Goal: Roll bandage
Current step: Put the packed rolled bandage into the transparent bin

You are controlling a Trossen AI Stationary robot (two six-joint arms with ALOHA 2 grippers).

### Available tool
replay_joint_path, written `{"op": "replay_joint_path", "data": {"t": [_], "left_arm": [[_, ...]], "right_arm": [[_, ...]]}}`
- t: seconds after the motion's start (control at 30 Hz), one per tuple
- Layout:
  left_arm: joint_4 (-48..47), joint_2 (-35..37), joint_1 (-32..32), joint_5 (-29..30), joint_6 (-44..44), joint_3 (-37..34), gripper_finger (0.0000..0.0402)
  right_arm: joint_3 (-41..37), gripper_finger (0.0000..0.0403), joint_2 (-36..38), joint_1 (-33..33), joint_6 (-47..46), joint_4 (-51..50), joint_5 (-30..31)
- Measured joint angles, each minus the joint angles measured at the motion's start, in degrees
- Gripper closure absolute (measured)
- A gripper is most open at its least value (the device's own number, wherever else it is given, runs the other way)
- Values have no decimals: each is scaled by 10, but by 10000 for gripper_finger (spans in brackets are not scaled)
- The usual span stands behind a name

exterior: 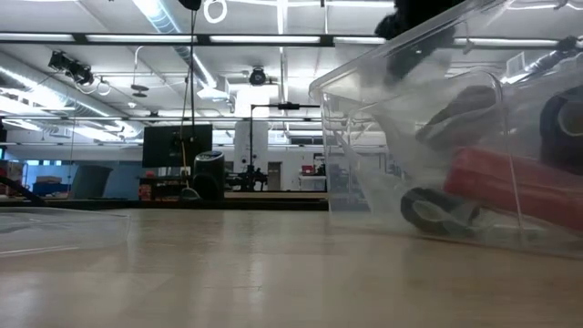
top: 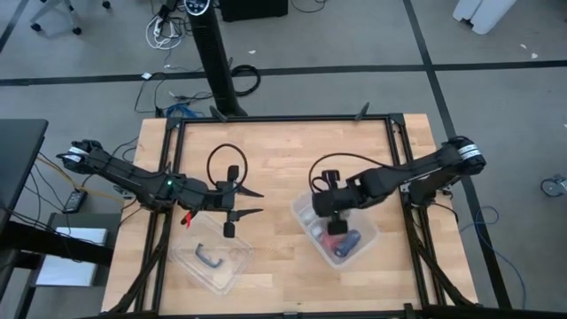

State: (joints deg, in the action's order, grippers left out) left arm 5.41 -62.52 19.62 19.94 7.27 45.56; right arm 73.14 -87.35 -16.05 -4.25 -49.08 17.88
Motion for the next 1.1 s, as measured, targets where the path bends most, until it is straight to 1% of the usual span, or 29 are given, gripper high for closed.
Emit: {"op": "replay_joint_path", "data": {"t": [0.1, 0.23, 0.43, 0.5, 0.63, 0.77, 0.87, 0.97, 1.03, 1.1], "left_arm": [[5, 0, 0, 0, 0, 0, 232], [44, 0, 0, -7, -1, -19, 232], [69, 0, 0, -11, -4, -40, 232], [71, 0, 0, -11, -4, -42, 232], [72, 0, 0, -11, -4, -42, 232], [70, 0, 0, -11, -4, -42, 232], [71, 0, 0, -11, -5, -42, 232], [72, 0, 0, -11, -7, -42, 232], [72, 0, 0, -11, -8, -42, 232], [72, 0, 0, -11, -8, -42, 232]], "right_arm": [[50, 403, 9, -21, -27, -57, -63], [100, 403, 16, -38, -53, -107, -161], [137, 403, 28, -41, -57, -145, -288], [136, 403, 33, -32, -47, -148, -316], [111, 403, 31, 1, -28, -152, -321], [56, 403, 21, 46, 2, -133, -318], [6, 402, 13, 74, 19, -98, -273], [-30, 393, 12, 95, 9, -77, -217], [-40, 376, 12, 102, 0, -70, -198], [-36, 351, 13, 104, -11, -74, -182]]}}
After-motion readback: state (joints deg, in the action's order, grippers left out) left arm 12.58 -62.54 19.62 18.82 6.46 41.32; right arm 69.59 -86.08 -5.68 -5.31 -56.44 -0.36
